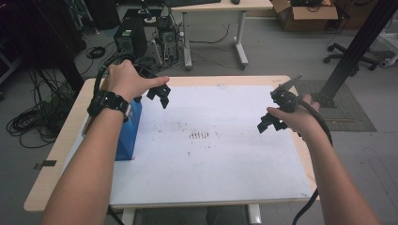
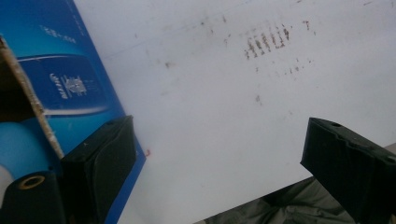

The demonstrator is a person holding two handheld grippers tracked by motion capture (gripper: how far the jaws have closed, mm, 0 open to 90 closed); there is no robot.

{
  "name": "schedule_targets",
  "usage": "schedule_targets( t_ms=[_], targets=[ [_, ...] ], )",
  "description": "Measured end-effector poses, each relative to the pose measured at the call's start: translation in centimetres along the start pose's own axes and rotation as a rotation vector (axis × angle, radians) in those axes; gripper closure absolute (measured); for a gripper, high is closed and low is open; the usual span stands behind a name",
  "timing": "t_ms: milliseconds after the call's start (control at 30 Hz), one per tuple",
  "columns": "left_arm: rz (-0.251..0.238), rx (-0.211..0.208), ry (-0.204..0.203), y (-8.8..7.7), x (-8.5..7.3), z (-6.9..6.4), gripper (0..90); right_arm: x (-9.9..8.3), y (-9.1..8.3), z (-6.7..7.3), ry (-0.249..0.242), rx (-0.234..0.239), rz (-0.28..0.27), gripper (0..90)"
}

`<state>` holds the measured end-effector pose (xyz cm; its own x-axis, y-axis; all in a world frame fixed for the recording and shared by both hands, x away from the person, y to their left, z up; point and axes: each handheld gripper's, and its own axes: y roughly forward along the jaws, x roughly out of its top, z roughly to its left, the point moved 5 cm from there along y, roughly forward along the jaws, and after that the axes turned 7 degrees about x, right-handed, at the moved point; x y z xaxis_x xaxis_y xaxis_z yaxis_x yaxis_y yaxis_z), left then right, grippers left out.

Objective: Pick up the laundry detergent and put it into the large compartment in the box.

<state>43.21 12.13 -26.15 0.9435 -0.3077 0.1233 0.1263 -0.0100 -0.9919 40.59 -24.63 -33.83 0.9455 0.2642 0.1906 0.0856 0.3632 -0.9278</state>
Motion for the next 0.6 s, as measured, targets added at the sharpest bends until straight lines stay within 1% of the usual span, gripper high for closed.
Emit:
schedule_targets(
  t_ms=[67,100,200,233,367,600],
  targets=[
    [0.008,-0.010,0.014,0.4,0.0,-0.4,10.4,0.0,0.0,0.0,-0.001,0.002,-0.001,7.3],
    [0.011,-0.013,0.013,0.6,0.0,-0.6,10.3,0.0,0.0,0.0,-0.005,0.002,-0.002,7.3],
    [0.020,-0.015,0.026,1.0,0.0,-1.1,10.6,-0.1,0.1,-0.1,-0.004,0.003,0.000,7.3],
    [0.022,-0.010,0.033,1.0,0.0,-1.2,10.5,-0.2,0.1,-0.1,0.000,0.003,0.001,7.3],
    [0.023,-0.016,0.041,1.1,0.1,-1.7,10.4,-0.3,0.2,-0.2,0.003,0.004,0.002,7.3],
    [0.029,-0.008,0.051,1.3,0.1,-1.8,10.2,-0.5,0.2,-0.4,0.004,0.006,0.002,7.3]
  ],
)
